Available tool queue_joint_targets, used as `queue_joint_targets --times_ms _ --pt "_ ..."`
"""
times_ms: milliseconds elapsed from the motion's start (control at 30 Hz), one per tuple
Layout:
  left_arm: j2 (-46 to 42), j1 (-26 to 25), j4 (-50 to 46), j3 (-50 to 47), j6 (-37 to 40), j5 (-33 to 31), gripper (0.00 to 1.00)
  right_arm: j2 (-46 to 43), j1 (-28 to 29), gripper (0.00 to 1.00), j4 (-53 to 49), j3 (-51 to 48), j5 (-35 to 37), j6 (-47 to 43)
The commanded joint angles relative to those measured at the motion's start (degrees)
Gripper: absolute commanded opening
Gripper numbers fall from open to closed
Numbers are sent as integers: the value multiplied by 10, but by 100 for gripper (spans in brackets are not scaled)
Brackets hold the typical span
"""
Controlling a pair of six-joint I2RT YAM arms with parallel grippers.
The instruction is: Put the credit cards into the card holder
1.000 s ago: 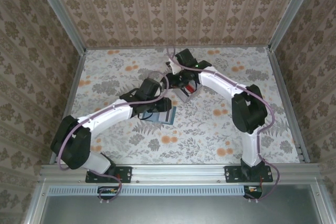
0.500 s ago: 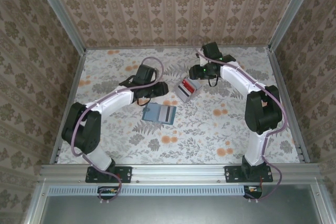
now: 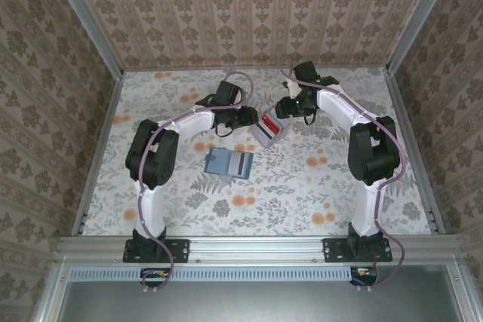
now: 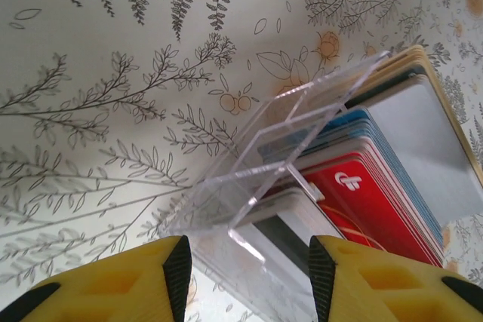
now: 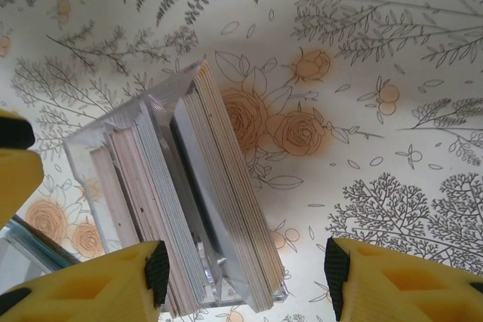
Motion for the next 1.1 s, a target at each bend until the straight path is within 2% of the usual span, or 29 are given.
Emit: queue_joint_targets --times_ms 0,500,1067 --pt "19 1 -18 28 7 17 48 16 2 60 -36 27 8 -24" --pt "64 15 -17 36 12 8 48 53 3 60 -46 47 -8 -23" --pt "55 9 -5 5 11 17 47 80 3 60 -52 59 -9 -23"
